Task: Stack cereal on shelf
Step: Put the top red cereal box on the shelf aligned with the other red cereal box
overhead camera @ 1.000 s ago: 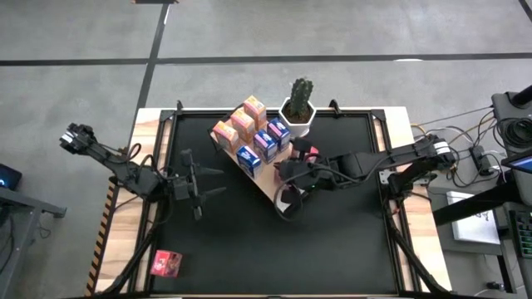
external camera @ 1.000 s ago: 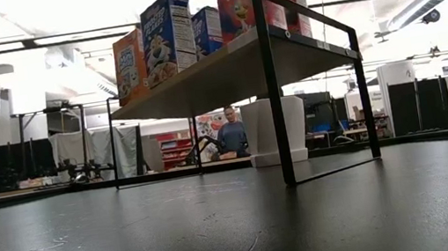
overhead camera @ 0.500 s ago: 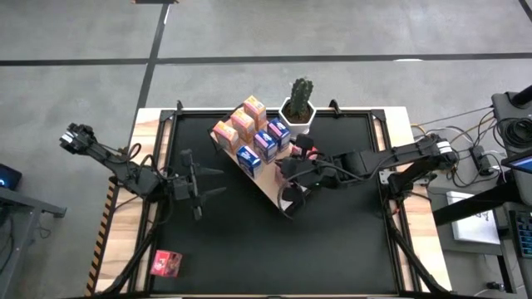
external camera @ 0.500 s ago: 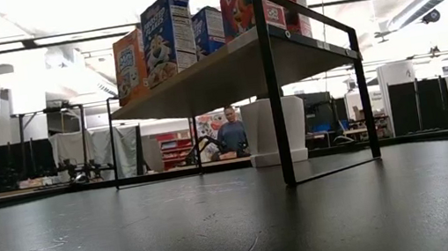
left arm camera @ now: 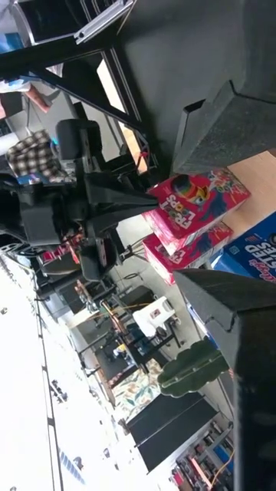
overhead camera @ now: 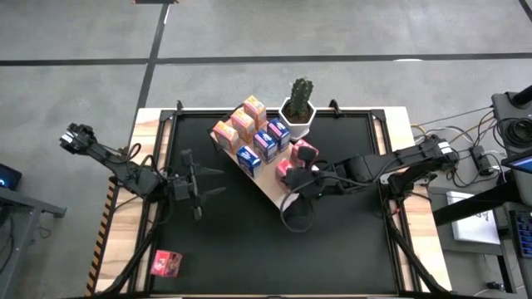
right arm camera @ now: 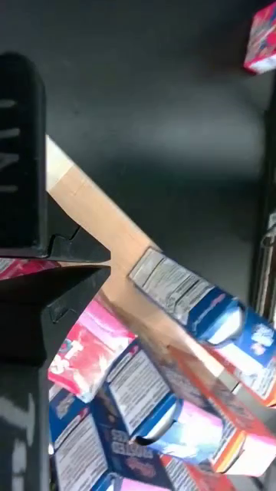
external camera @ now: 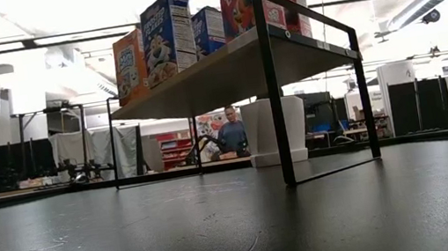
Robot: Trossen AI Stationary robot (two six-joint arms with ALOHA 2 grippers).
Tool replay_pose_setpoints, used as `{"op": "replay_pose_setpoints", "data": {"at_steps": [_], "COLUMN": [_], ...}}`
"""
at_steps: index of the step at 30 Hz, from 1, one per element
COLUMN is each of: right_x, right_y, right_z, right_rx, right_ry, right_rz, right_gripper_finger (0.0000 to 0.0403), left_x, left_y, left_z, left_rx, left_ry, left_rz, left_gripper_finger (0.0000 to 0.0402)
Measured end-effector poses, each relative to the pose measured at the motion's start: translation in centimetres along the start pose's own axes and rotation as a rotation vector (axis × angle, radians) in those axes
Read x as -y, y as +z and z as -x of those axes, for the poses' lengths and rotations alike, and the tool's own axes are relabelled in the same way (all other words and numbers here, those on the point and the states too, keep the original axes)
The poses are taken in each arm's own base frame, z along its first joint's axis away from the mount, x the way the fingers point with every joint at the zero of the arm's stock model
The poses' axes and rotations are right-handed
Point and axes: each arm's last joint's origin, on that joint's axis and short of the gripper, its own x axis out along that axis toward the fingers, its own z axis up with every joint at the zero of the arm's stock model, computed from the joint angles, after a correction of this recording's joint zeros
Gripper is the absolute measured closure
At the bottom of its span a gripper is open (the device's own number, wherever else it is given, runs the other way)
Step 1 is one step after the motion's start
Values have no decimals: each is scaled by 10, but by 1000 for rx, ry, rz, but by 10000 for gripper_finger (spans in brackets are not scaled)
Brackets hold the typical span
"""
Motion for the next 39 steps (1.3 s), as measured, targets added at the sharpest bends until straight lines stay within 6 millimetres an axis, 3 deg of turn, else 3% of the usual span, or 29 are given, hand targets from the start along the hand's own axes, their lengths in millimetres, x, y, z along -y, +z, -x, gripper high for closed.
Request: {"op": "replay_pose_setpoints", "data": {"at_steps": [39], "right_x": [2], "right_y": [-9], "right_z": [0], "right_rx": [-68], "right_ry": [-102], "right_rz": [286], "right_gripper_finger": [394], "left_x": [0], "left_y": [0], "left_z": [0], "left_rx": [0], "left_ry": [0], "left_rz": [0], "left_gripper_finger": [205]}}
